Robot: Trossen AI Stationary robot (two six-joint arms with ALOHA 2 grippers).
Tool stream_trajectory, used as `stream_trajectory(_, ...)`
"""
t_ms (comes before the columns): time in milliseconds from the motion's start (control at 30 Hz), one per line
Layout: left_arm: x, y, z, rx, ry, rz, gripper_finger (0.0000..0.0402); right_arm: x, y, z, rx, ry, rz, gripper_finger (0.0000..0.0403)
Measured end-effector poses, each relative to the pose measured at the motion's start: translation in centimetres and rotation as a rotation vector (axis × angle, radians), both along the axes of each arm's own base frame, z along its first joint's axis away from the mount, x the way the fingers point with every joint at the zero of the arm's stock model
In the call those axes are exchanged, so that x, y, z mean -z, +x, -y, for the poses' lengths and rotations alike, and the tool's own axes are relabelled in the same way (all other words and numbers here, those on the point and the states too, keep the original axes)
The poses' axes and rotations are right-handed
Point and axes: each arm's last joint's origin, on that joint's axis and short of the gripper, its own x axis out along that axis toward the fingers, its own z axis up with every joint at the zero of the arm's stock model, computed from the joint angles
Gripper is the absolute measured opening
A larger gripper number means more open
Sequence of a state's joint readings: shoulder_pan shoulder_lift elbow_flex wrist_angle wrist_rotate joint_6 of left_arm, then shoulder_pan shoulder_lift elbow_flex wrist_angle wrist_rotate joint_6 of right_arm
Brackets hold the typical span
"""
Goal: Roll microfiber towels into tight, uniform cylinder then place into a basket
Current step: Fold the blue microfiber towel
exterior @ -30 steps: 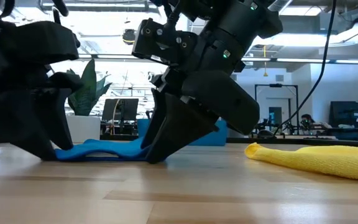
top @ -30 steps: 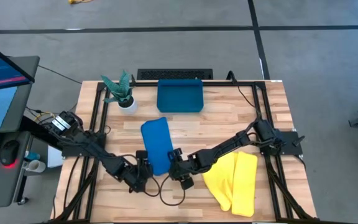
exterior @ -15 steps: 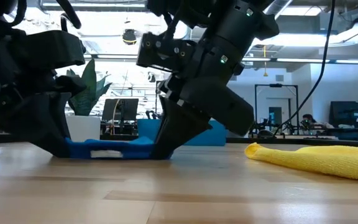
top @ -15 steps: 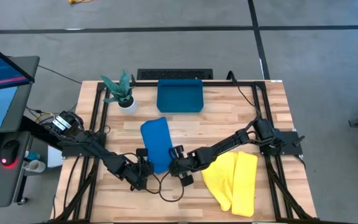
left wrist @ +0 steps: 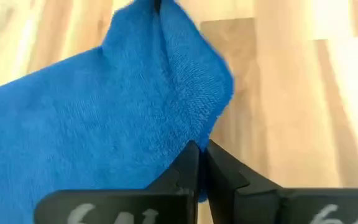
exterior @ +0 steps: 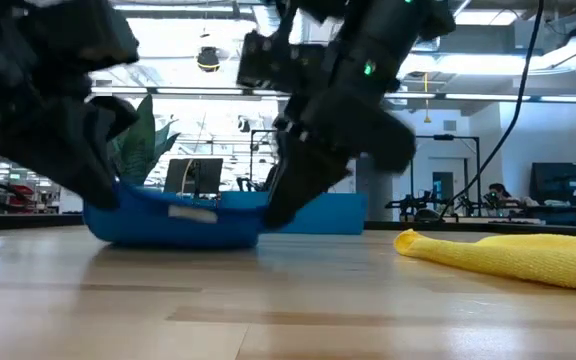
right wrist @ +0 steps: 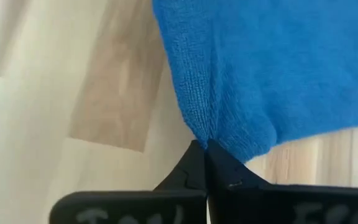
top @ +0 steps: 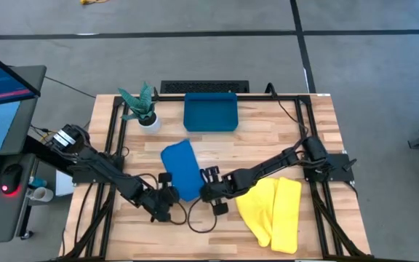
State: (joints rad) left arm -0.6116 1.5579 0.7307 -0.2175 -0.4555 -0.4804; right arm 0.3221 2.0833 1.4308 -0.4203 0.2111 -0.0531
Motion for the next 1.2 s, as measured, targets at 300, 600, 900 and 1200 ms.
stream_trajectory(300, -2.5, -0.2, 2.0, 0.014, -0.040, 0.002, 0.0001, -3.0, -0.2, -3.7, -0.035, 0.034, 0.013, 0.0011)
stream_trajectory(600, -5.9, -1.5, 3.8, -0.085, 0.063, -0.017, 0.0000, -7.2, -0.5, -7.9, -0.030, 0.063, 0.106, 0.0016)
stream_trajectory(900, -5.6, -1.9, 2.9, -0.154, 0.134, -0.050, 0.0000, -6.1, 0.7, -5.9, 0.098, 0.009, 0.102, 0.0009)
stream_trajectory(1200, -3.5, -1.7, -0.4, -0.301, 0.219, -0.096, 0.0000, -3.7, 2.2, -0.2, 0.305, 0.015, 0.081, 0.0005)
